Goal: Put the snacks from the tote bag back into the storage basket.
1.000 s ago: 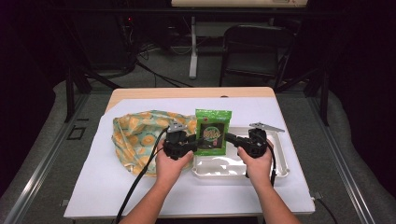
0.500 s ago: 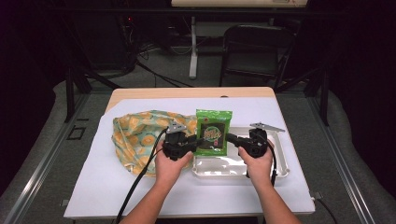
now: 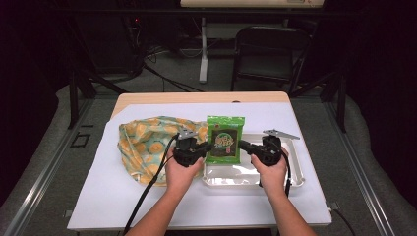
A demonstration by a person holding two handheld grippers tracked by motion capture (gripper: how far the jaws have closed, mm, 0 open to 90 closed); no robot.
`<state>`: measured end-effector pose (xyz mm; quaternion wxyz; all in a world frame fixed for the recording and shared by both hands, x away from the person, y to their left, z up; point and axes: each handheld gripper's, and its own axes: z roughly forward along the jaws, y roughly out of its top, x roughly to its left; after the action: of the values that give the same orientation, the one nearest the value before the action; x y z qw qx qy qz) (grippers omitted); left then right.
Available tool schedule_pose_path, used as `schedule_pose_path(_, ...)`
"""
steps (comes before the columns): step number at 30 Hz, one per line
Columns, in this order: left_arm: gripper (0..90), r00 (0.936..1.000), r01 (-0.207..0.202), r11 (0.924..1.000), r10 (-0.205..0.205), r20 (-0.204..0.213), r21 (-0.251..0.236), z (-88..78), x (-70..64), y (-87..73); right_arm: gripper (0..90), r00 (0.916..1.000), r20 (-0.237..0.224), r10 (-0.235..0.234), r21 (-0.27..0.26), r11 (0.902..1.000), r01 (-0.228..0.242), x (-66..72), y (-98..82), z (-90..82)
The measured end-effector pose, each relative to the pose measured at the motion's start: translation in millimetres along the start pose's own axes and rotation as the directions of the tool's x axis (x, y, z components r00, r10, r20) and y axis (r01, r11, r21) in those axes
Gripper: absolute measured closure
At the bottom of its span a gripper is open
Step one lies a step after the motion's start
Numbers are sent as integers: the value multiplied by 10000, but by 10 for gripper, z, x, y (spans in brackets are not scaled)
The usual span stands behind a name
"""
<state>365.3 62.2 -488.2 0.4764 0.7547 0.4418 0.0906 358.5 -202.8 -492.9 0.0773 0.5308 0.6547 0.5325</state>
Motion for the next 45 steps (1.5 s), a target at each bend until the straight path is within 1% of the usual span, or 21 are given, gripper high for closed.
schedule_pose_path(1,824,10000,79,10000,-79,6,8,10,0,-1,889,10000,67,0,5,10000,0,0,0,2)
schedule_pose_path(3,824,9999,105,9999,-105,3,30,30,-3,3,887,9997,250,-79,-12,10000,80,7,3,7)
schedule_pose_path(5,823,10000,90,9999,-90,29,82,40,-5,10,886,9993,340,-169,-52,9998,171,12,9,7)
schedule_pose_path(7,821,9999,107,9999,-107,-37,52,63,-10,17,885,9977,592,-317,-94,9994,323,18,18,8)
schedule_pose_path(8,819,9999,111,9999,-110,-65,88,70,-9,21,884,9977,594,-325,-133,9994,333,19,18,13)
schedule_pose_path(11,812,9998,165,9998,-164,-127,121,98,-10,29,880,9957,817,-431,-172,9989,447,24,17,39)
schedule_pose_path(13,809,9997,174,9997,-172,-169,147,109,-6,29,877,9941,915,-575,-62,9983,583,22,22,45)
schedule_pose_path(14,809,9996,208,9996,-205,-188,167,115,-6,30,876,9942,930,-531,-117,9984,544,24,20,53)
schedule_pose_path(17,809,9996,191,9997,-188,-203,152,137,-2,35,873,9942,936,-538,-46,9985,545,13,24,61)
schedule_pose_path(19,809,9995,154,9997,-150,-267,181,145,-4,43,871,9929,1036,-583,-14,9983,588,13,24,66)
schedule_pose_path(21,809,9993,217,9995,-210,-323,225,155,2,54,871,9927,1064,-563,-35,9984,570,20,27,84)
schedule_pose_path(22,809,9992,186,9995,-177,-351,251,156,11,59,871,9912,1156,-651,43,9979,650,26,37,93)
schedule_pose_path(23,808,9988,332,9993,-326,-375,172,163,11,63,871,9912,1164,-635,49,9980,633,30,43,98)
schedule_pose_path(25,807,9979,423,9990,-415,-489,155,170,24,77,871,9915,1160,-582,91,9983,575,42,63,118)
schedule_pose_path(26,807,9975,454,9988,-445,-544,161,174,29,84,871,9920,1125,-574,132,9983,563,44,69,123)
schedule_pose_path(30,810,9965,464,9985,-443,-711,277,202,45,116,871,9911,1244,-481,194,9988,460,48,92,175)
schedule_pose_path(34,808,9956,668,9975,-651,-668,230,224,57,134,870,9877,1449,-581,367,9979,534,56,150,191)
schedule_pose_path(36,808,9950,698,9974,-682,-729,191,236,58,140,870,9875,1455,-601,400,9977,548,60,172,200)
schedule_pose_path(37,808,9951,657,9975,-636,-754,249,237,63,145,869,9870,1467,-652,503,9970,584,60,182,203)
schedule_pose_path(45,808,9937,806,9959,-771,-814,412,298,73,181,856,9868,1548,-477,797,9962,357,31,237,247)
